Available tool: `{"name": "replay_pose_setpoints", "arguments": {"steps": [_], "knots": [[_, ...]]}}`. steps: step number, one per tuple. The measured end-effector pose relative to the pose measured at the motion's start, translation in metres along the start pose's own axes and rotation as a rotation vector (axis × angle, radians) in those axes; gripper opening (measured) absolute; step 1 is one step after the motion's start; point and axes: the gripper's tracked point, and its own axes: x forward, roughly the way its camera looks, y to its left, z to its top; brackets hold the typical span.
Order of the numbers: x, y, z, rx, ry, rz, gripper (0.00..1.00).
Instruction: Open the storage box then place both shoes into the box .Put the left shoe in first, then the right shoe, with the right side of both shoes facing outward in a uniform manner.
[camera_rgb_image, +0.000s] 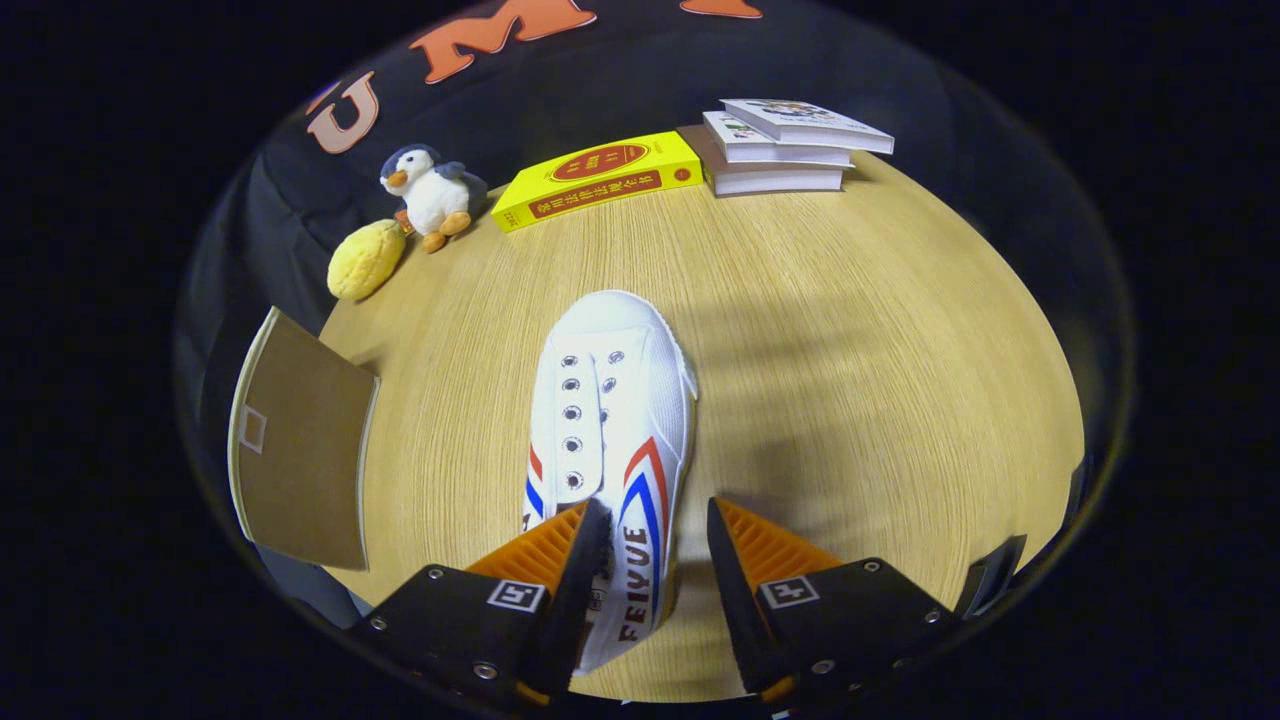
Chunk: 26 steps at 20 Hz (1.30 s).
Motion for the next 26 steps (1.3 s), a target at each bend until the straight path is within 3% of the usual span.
{"name": "replay_pose_setpoints", "arguments": {"steps": [6,7,12,15,19,26], "knots": [[0.004,0.006,0.0,0.108,0.003,0.142,0.38],[0.006,0.008,-0.002,0.129,0.003,0.152,0.36],[0.004,0.007,0.001,0.184,-0.003,0.168,0.06],[-0.004,0.008,0.007,0.164,-0.044,0.138,0.05],[-0.025,0.032,0.027,0.21,-0.076,0.218,0.02],[-0.071,0.069,0.069,0.197,-0.14,0.235,0.02]]}}
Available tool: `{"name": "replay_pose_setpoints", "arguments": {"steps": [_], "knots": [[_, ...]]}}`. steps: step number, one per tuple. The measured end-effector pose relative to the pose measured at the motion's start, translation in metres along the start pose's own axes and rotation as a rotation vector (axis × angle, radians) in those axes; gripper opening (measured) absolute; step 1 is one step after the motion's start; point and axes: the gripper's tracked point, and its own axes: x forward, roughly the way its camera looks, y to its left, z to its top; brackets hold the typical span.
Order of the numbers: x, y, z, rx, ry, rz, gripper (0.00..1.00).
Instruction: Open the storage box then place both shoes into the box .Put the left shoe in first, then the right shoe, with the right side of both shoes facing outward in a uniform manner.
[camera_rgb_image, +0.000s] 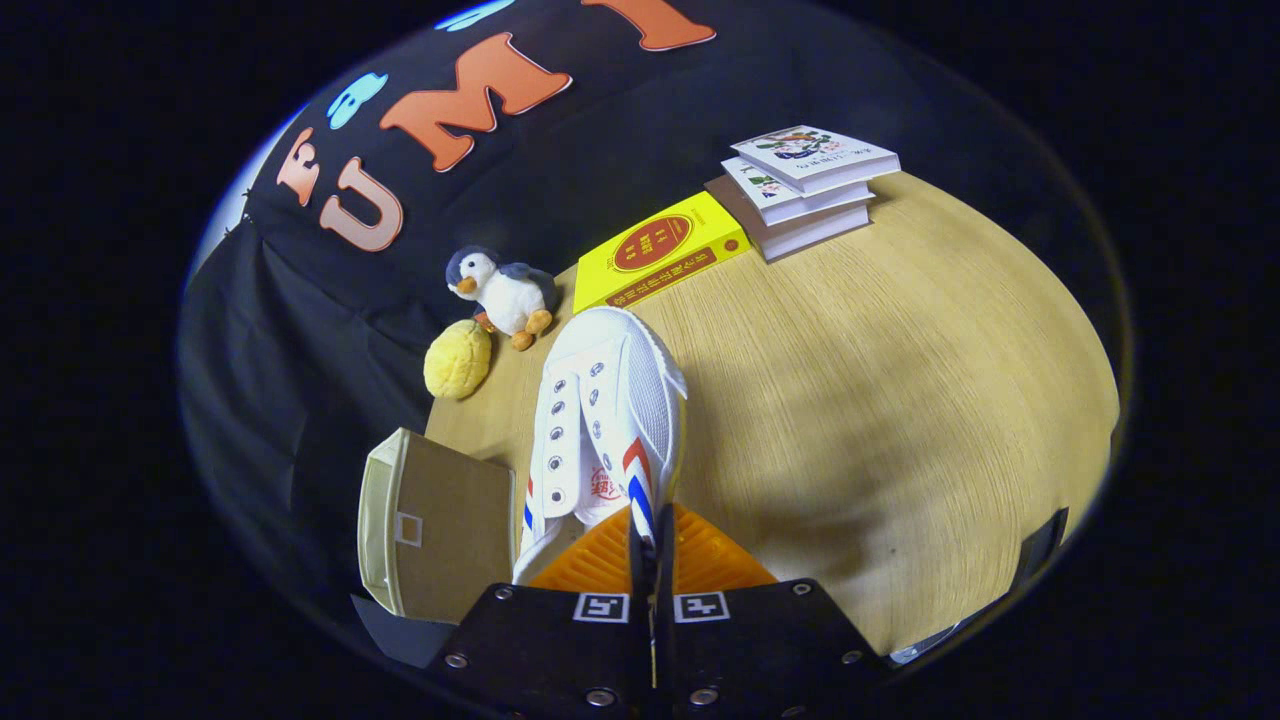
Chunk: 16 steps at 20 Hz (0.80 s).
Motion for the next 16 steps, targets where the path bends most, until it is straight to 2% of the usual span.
{"name": "replay_pose_setpoints", "arguments": {"steps": [5,16], "knots": [[-0.02,0.059,0.014,-0.091,-0.009,0.025,0.02],[-0.01,0.206,-0.023,-0.208,0.068,0.16,0.02]]}}
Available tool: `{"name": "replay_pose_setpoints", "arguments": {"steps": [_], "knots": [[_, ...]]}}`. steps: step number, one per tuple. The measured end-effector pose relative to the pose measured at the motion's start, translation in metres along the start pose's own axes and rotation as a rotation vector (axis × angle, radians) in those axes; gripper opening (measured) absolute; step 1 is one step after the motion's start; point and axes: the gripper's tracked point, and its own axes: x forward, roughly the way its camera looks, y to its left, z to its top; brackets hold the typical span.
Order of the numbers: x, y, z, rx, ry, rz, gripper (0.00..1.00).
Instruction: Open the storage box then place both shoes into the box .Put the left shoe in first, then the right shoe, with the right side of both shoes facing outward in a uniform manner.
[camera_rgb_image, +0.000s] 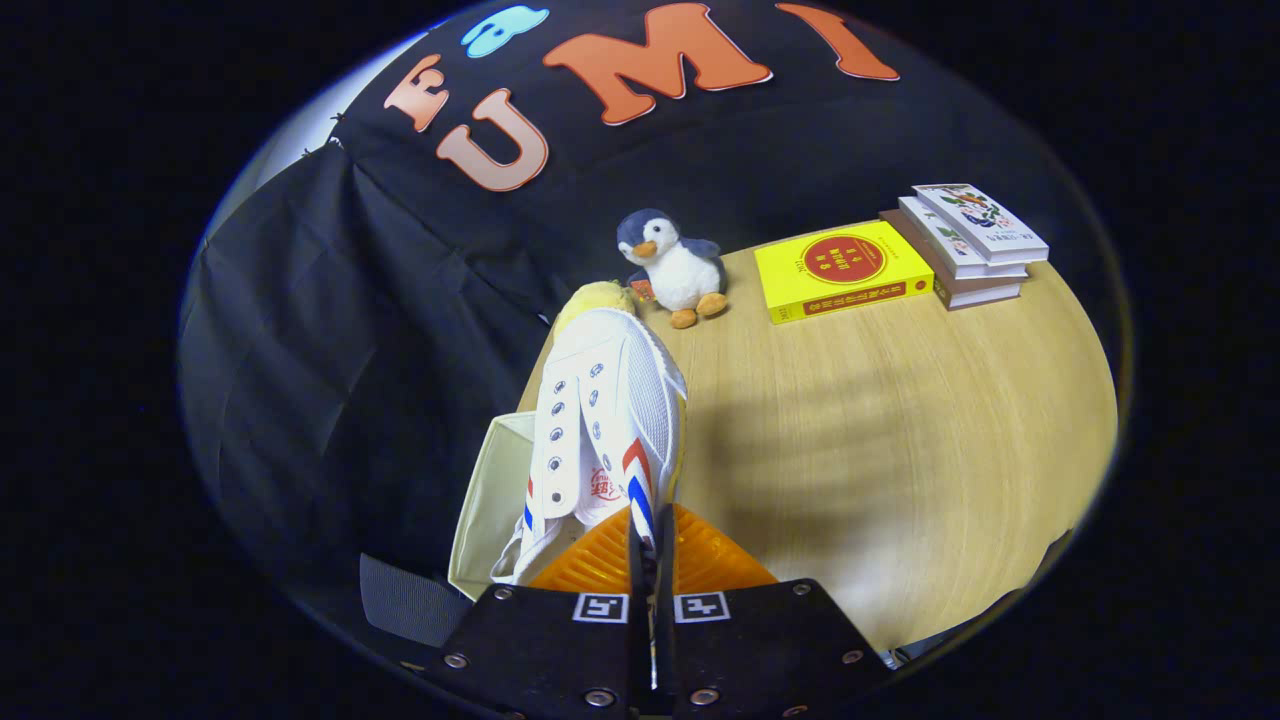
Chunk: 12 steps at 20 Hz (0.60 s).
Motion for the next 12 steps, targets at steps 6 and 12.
{"name": "replay_pose_setpoints", "arguments": {"steps": [6,12], "knots": [[0.026,0.062,-0.029,-0.051,0.074,0.043,0.03],[0.051,0.081,-0.056,-0.046,0.131,0.008,0.04]]}}
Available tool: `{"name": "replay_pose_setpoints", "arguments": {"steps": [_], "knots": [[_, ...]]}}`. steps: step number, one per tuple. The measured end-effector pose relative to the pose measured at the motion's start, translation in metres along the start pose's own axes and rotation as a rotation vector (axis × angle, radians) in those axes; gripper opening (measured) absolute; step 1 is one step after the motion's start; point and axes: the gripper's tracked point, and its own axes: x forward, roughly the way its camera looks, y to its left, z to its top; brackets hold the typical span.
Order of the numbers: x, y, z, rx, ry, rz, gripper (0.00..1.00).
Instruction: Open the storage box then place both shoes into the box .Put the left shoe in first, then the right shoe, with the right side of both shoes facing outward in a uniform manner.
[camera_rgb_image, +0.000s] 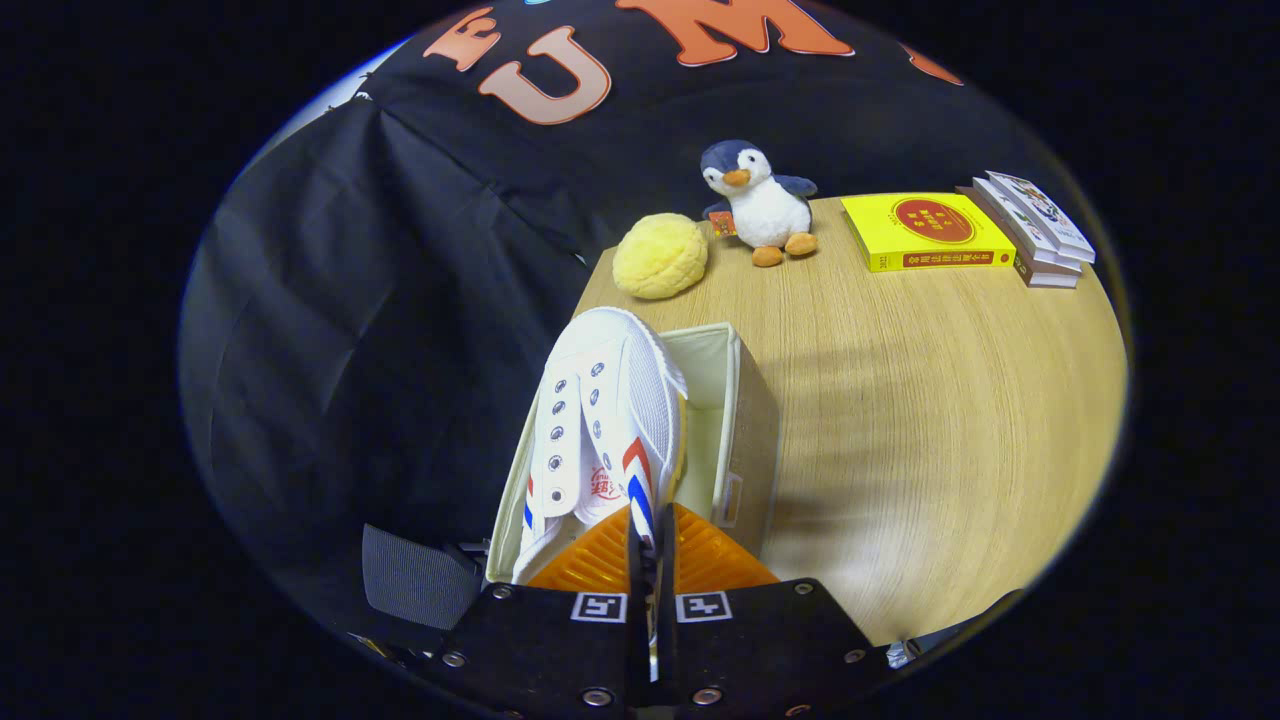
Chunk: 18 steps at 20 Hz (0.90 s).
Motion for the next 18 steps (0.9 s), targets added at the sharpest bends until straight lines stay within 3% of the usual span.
{"name": "replay_pose_setpoints", "arguments": {"steps": [4,5,8,12,17,18], "knots": [[0.015,-0.01,-0.019,0.047,0.073,-0.078,0.06],[0.019,-0.005,-0.016,0.071,0.062,-0.062,0.07],[0.024,0.005,-0.015,0.11,0.046,-0.038,0.31],[0.015,0.009,-0.001,0.088,-0.019,0.003,0.34],[-0.022,-0.001,0.03,0.046,-0.15,0.05,0.49],[-0.032,-0.005,0.037,0.036,-0.184,0.051,0.57]]}}
